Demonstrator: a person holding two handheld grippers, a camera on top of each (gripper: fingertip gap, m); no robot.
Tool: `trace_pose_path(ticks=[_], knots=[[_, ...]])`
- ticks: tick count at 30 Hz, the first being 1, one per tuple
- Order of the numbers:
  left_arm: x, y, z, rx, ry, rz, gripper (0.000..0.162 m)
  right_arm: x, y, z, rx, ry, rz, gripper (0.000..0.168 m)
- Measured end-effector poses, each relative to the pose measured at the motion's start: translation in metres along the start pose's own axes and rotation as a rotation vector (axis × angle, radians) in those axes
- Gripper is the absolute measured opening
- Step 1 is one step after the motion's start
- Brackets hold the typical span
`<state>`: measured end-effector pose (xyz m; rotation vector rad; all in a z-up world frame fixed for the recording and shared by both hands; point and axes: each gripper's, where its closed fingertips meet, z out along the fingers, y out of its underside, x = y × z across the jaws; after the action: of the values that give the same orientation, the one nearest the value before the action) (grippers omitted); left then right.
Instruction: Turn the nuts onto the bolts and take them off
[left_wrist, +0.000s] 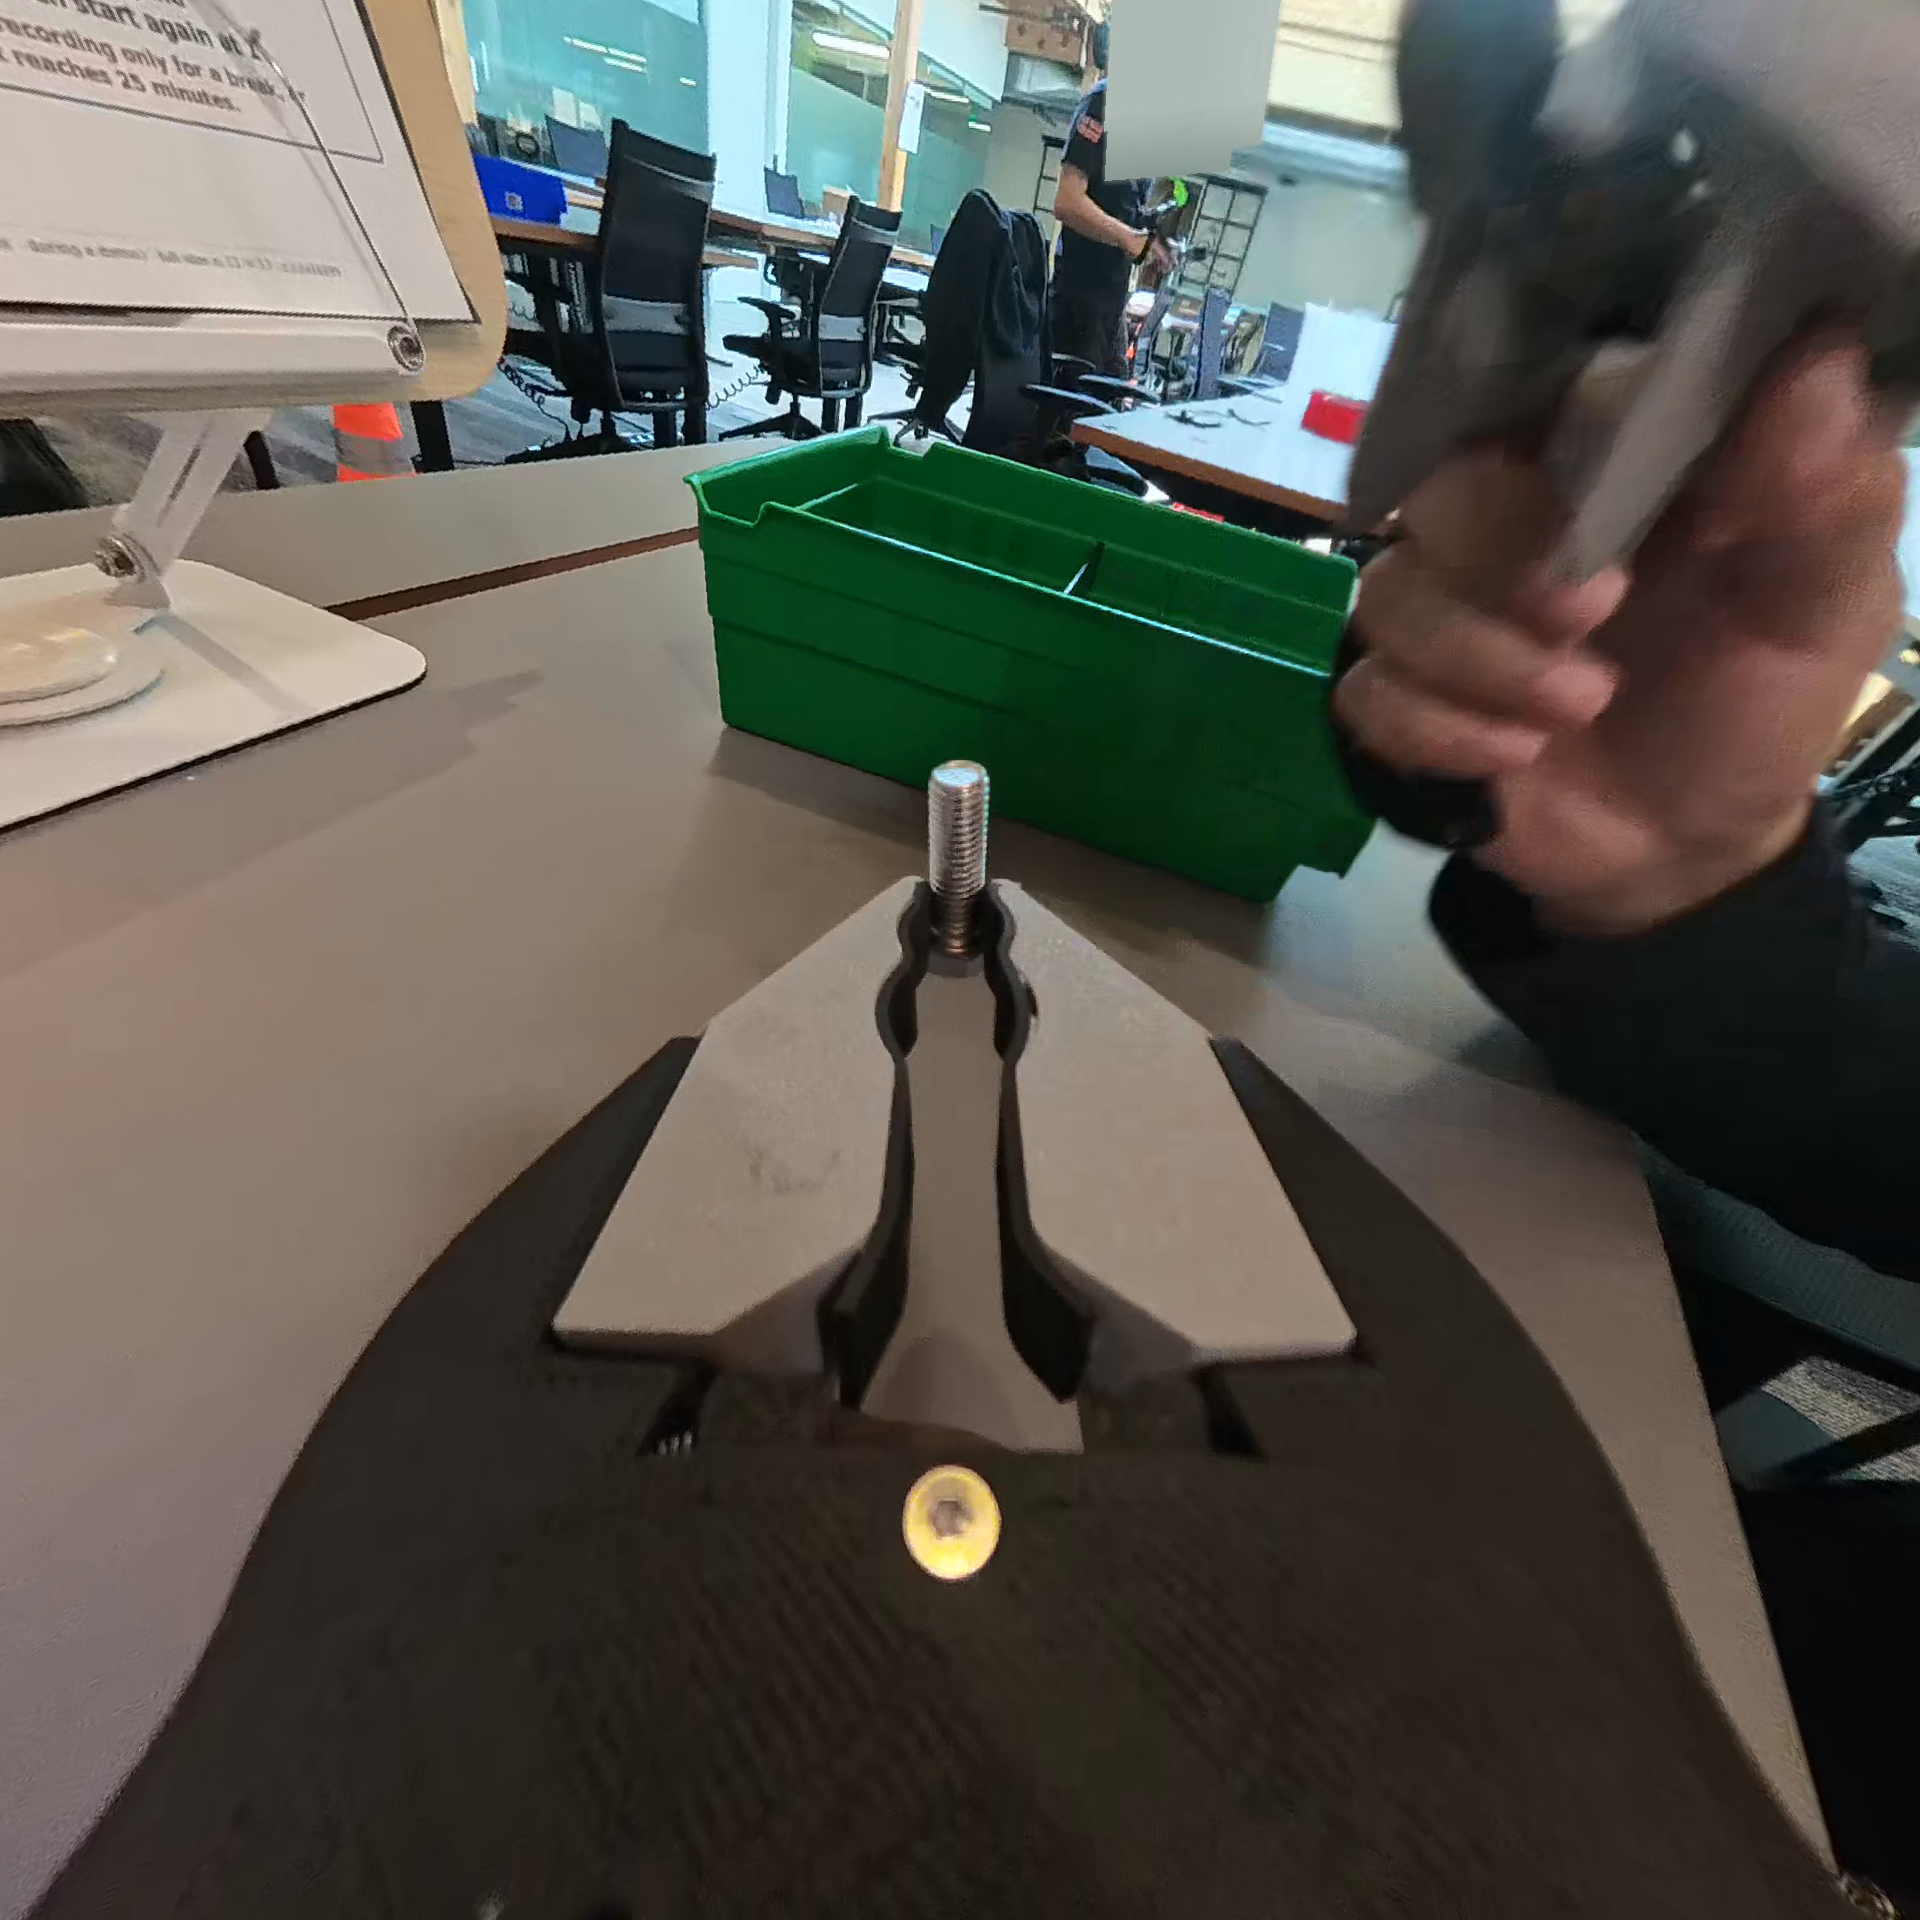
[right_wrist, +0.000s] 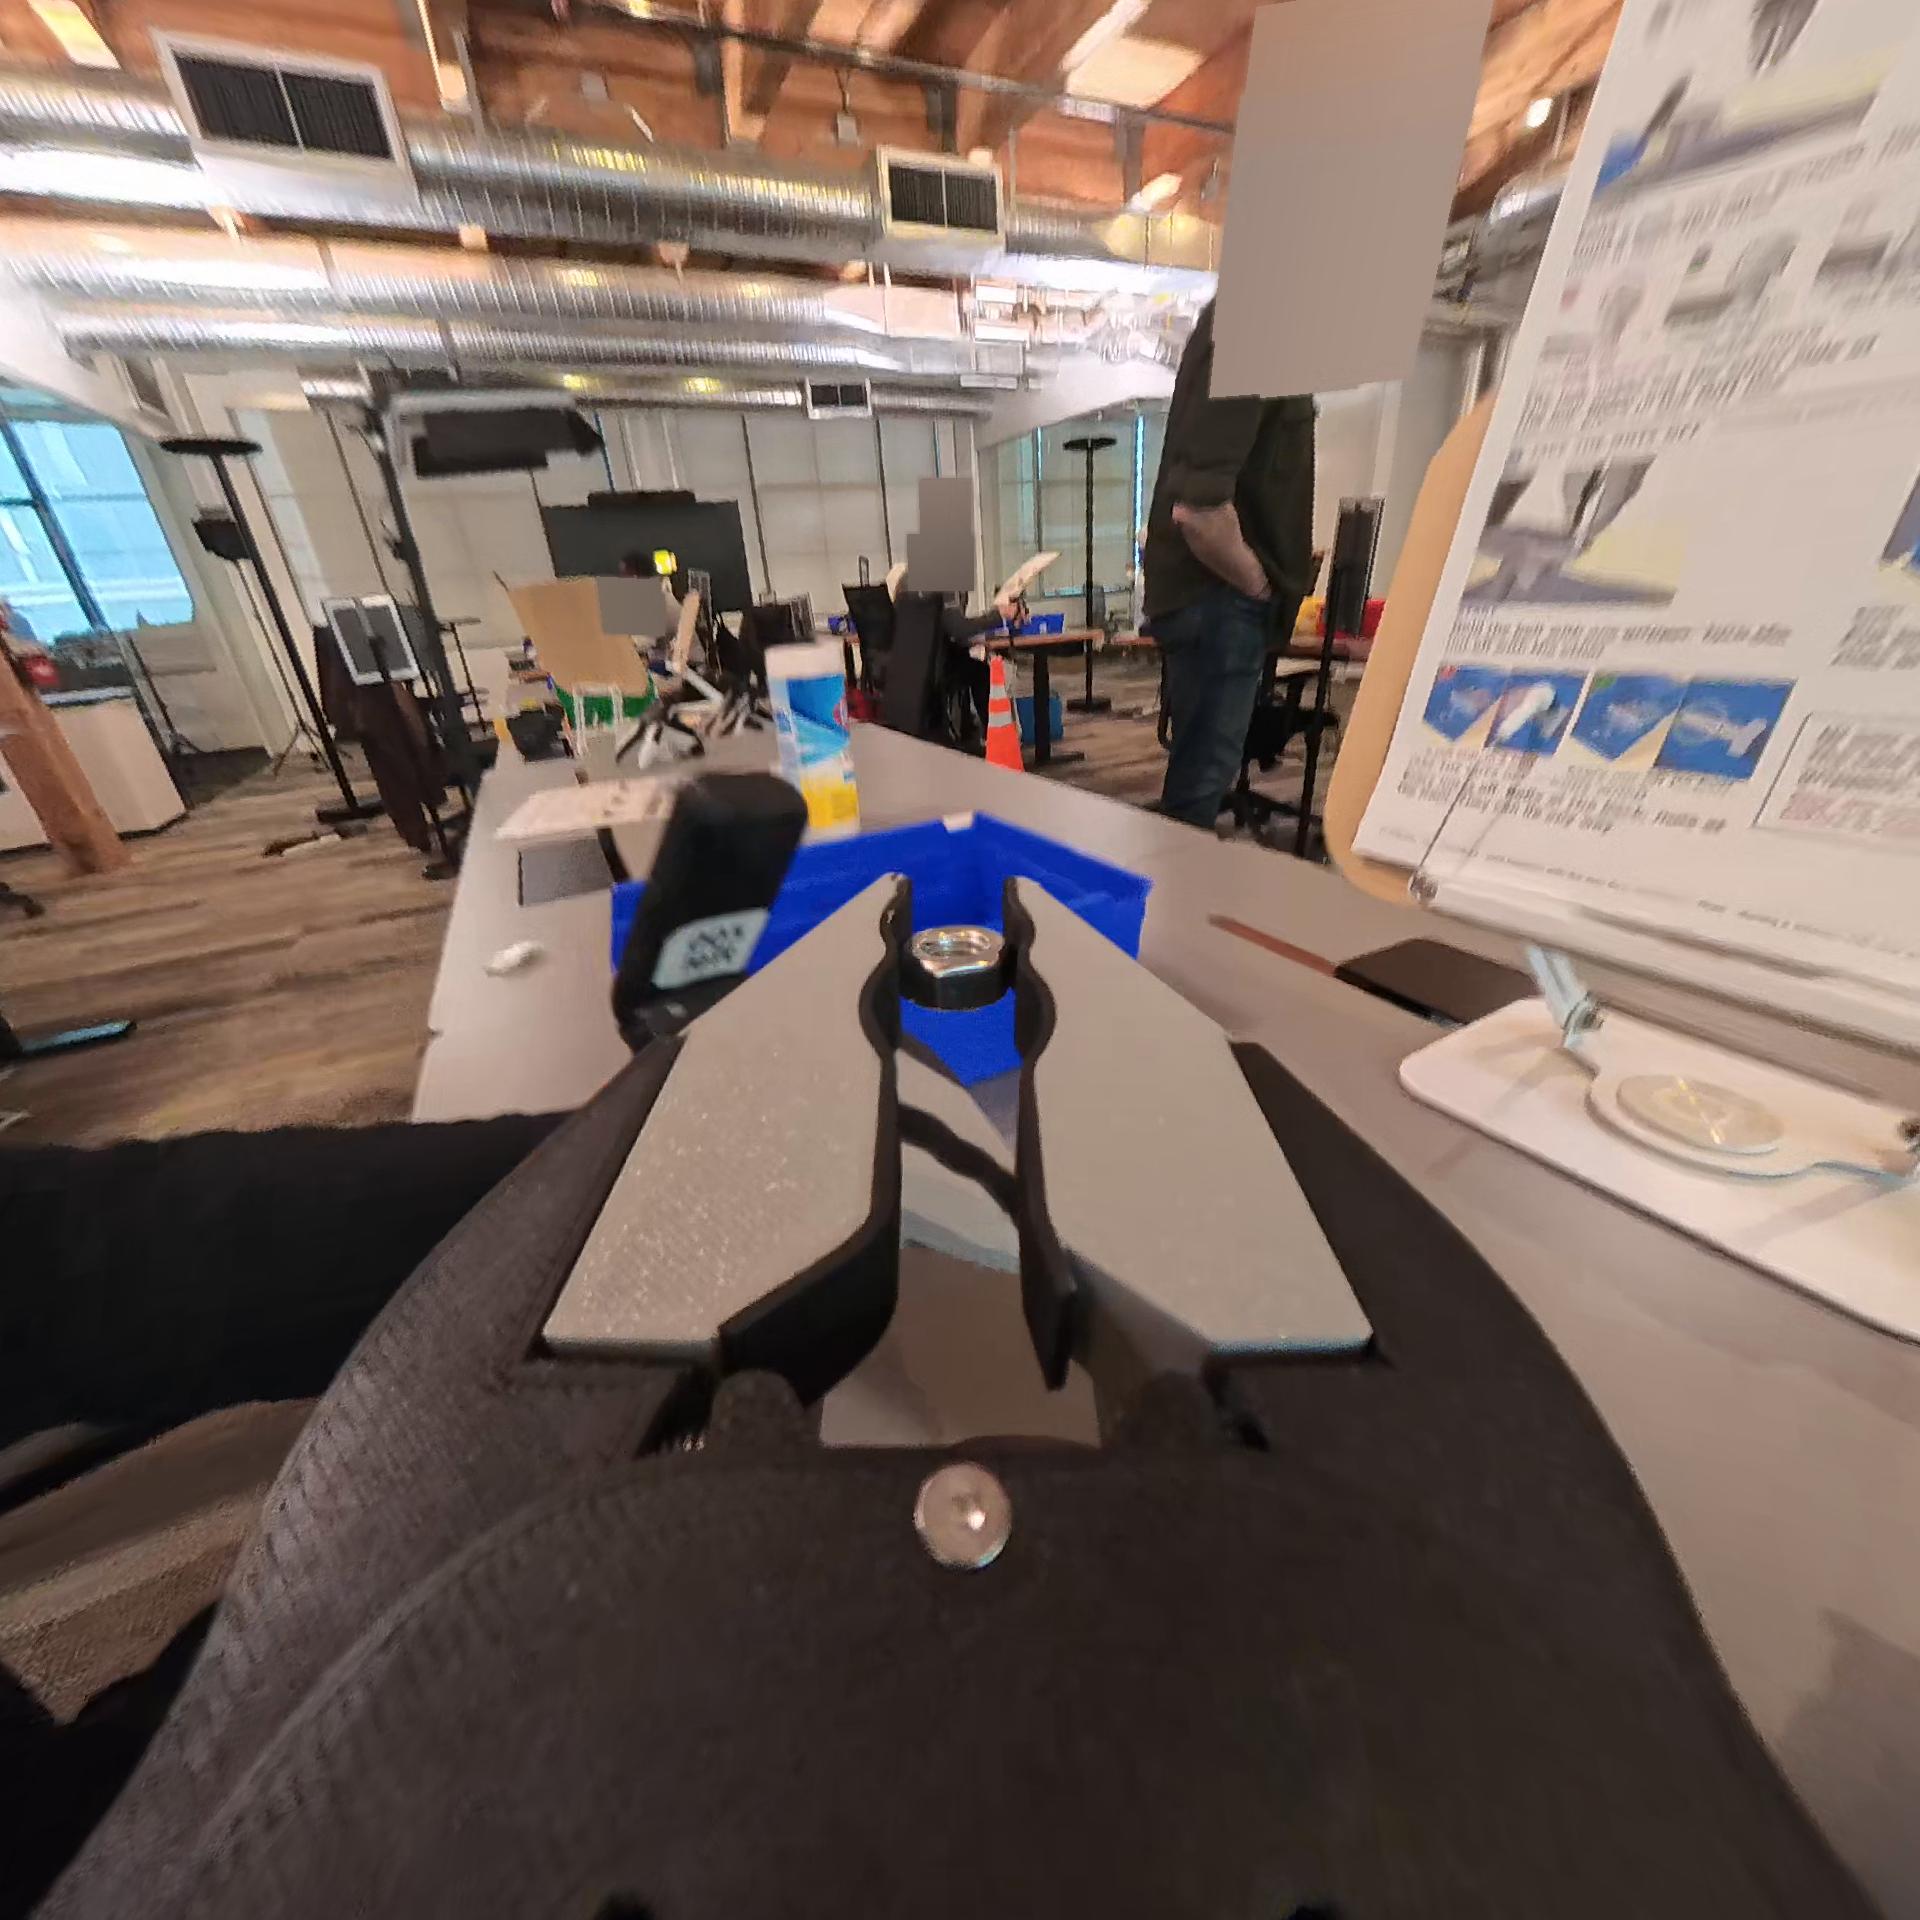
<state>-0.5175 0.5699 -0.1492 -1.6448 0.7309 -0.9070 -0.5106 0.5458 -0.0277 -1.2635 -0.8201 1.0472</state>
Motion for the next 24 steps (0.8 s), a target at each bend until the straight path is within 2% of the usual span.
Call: trace_pose_path(ticks=[4, 7, 10, 13, 16, 18, 21, 24], knots=[[0.006, 0.004, 0.003, -0.018, 0.019, 0.013, 0.006, 0.015, -0.050, -0.056, 0.008, 0.130, -0.118, 0.014], [0.013, 0.004, 0.005, -0.022, 0.036, 0.024, 0.006, 0.069, -0.048, -0.114, -0.130, 0.363, -0.172, 0.014], [0.017, 0.004, 0.005, -0.024, 0.048, 0.040, 0.006, 0.120, 0.002, -0.170, -0.398, 0.508, -0.059, 0.014], [0.019, 0.003, 0.005, -0.021, 0.052, 0.045, 0.006, 0.137, 0.061, -0.203, -0.608, 0.529, 0.091, 0.014], [0.018, 0.003, 0.005, -0.017, 0.050, 0.044, 0.006, 0.129, 0.102, -0.210, -0.738, 0.459, 0.213, 0.019], [0.016, 0.004, 0.005, -0.021, 0.048, 0.038, 0.007, 0.132, 0.106, -0.212, -0.750, 0.475, 0.220, 0.024], [0.015, 0.004, 0.005, -0.017, 0.044, 0.033, 0.006, 0.132, 0.080, -0.201, -0.655, 0.494, 0.179, 0.024], [0.020, 0.001, 0.004, -0.002, 0.070, 0.038, 0.006, 0.107, 0.042, -0.167, -0.515, 0.428, 0.096, 0.023]])
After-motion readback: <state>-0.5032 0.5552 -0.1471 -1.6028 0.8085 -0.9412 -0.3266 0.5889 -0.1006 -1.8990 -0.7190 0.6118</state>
